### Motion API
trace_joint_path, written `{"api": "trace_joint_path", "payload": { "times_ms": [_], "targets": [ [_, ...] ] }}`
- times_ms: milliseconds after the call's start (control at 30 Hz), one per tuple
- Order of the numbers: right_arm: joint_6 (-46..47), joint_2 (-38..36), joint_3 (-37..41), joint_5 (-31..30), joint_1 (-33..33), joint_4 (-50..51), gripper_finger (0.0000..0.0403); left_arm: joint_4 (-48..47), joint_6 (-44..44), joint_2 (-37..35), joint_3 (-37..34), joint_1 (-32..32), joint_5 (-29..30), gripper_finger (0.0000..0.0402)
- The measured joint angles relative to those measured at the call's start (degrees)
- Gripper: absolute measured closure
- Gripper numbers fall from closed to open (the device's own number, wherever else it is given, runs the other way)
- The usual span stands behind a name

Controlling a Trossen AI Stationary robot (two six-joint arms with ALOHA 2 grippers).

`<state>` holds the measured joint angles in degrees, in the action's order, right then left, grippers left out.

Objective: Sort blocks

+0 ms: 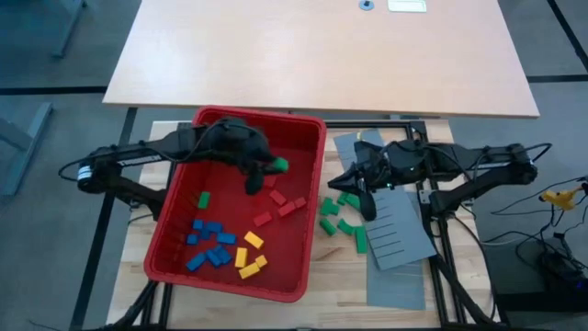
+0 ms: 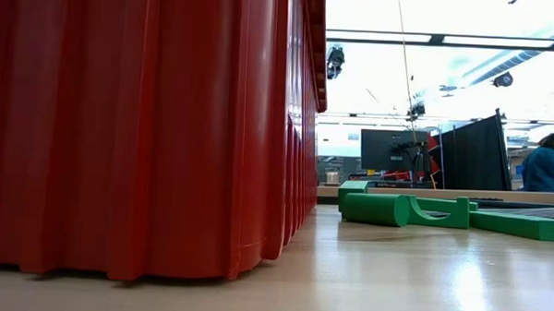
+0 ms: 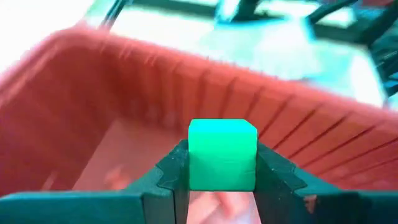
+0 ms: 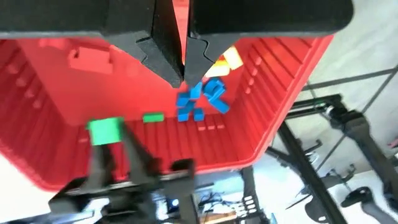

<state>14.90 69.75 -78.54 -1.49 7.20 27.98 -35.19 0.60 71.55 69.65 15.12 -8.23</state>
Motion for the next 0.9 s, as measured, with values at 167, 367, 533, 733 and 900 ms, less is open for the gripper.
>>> {"api": "trace_joint_path", "payload": {
  "times_ms": [167,367,533,733,900],
  "targets": [
    [-1.3,-1.61,0.0,-1.81,-0.5,-0.08,0.0403,6.01,1.29,5.58,6.35,-4.87,0.09,0.0291],
    [-1.45,-4.25,0.0,-3.98,-0.59,-0.39,0.0403,6.96,1.4,18.29,13.92,-5.46,-3.19,0.0291],
    [-1.53,-6.99,0.0,-5.61,-0.59,-0.28,0.0403,6.99,0.96,28.37,21.24,-5.61,-9.93,0.0291],
    [-1.49,-9.39,0.0,-6.11,-0.59,-0.19,0.0403,6.97,0.27,35.38,28.79,-5.98,-13.95,0.0291],
    [-1.49,-9.61,0.0,-6.09,-0.59,0.41,0.0403,6.86,1.52,37.52,30.86,-5.98,-13.28,0.0269]
  ]
}}
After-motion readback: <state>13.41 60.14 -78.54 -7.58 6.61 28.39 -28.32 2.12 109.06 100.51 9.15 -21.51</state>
